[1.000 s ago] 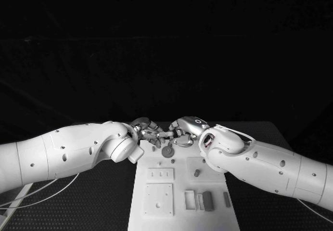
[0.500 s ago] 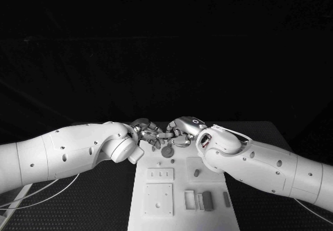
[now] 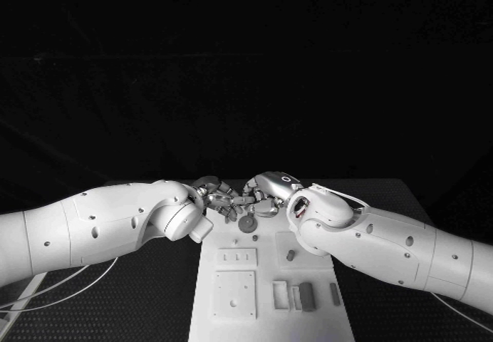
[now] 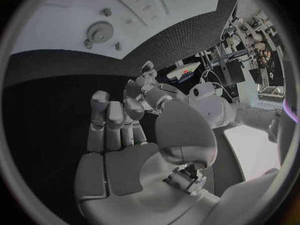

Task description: Assemble the parts on the task board

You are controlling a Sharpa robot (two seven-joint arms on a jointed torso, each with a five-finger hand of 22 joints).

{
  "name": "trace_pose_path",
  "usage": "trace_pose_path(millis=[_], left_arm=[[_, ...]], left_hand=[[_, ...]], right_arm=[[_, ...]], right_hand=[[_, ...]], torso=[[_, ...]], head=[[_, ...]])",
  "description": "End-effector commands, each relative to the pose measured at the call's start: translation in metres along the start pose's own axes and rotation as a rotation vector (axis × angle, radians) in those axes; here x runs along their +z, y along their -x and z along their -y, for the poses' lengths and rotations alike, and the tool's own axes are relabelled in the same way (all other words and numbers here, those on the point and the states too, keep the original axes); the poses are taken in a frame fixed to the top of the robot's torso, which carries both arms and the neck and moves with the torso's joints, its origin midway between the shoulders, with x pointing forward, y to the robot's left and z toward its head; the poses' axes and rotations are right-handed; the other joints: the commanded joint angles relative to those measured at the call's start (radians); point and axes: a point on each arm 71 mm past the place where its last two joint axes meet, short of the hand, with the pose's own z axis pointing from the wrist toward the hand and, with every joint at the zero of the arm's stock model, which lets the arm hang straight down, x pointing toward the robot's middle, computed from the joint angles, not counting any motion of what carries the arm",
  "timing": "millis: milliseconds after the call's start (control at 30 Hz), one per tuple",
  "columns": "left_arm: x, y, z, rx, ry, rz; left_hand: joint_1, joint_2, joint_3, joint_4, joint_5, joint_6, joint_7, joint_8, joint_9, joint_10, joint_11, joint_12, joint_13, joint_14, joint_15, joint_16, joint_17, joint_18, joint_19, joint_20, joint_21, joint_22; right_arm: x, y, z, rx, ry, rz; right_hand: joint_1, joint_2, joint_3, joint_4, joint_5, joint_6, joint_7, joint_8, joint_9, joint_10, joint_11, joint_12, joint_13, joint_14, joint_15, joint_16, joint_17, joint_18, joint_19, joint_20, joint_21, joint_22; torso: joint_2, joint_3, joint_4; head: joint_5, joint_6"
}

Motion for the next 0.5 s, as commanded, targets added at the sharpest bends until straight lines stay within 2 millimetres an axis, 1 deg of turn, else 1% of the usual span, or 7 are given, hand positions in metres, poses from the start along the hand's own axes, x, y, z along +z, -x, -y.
trace_pose_path(millis=[33,267,500], left_arm=[[-0.0001,-0.0054,0.0067,-0.025,-0.027,-0.014],[-0.0009,-0.0052,0.0065,-0.026,-0.029,-0.012],[-0.0024,0.0003,0.0035,-0.031,-0.025,0.003]], left_hand=[[0.014,0.002,0.007,0.000,-0.004,0.008,0.000,0.003,0.001,-0.001,-0.006,0.000,0.002,0.005,-0.004,0.000,0.001,0.007,-0.001,-0.002,-0.005,0.001],[0.052,0.017,0.039,-0.001,-0.004,0.019,-0.005,0.009,0.003,0.005,-0.009,-0.001,0.007,0.010,-0.007,0.002,0.003,0.007,0.003,-0.004,-0.005,0.004],[0.087,0.036,0.074,-0.003,-0.004,0.037,-0.014,0.017,0.007,0.018,-0.014,0.001,0.013,0.019,-0.011,0.007,0.008,0.006,0.005,-0.006,-0.007,0.007]], right_arm=[[0.0004,-0.0047,-0.0077,-0.007,0.027,-0.022],[0.0003,-0.0050,-0.0049,-0.010,0.017,-0.026],[0.0002,-0.0053,-0.0011,-0.014,0.006,-0.032]], right_hand=[[0.003,-0.006,0.000,0.003,0.002,0.015,0.009,0.003,-0.001,0.004,-0.005,-0.005,-0.001,0.003,-0.003,-0.006,-0.001,0.014,0.002,-0.005,0.005,0.007],[0.003,-0.007,0.000,0.003,0.002,0.015,0.008,0.003,0.000,0.004,-0.005,-0.005,-0.002,0.003,-0.003,-0.006,-0.002,0.014,0.002,-0.005,0.004,0.007],[0.002,-0.007,0.000,0.003,0.002,0.015,0.008,0.003,0.000,0.004,-0.006,-0.005,-0.002,0.002,-0.003,-0.007,-0.003,0.014,0.002,-0.005,0.004,0.007]], torso=[[0.000,-0.0003,-0.0002],[0.000,-0.0006,0.0002],[0.000,-0.0003,-0.0004]], head=[[0.000,0.000],[-0.001,0.000],[-0.003,0.000]])
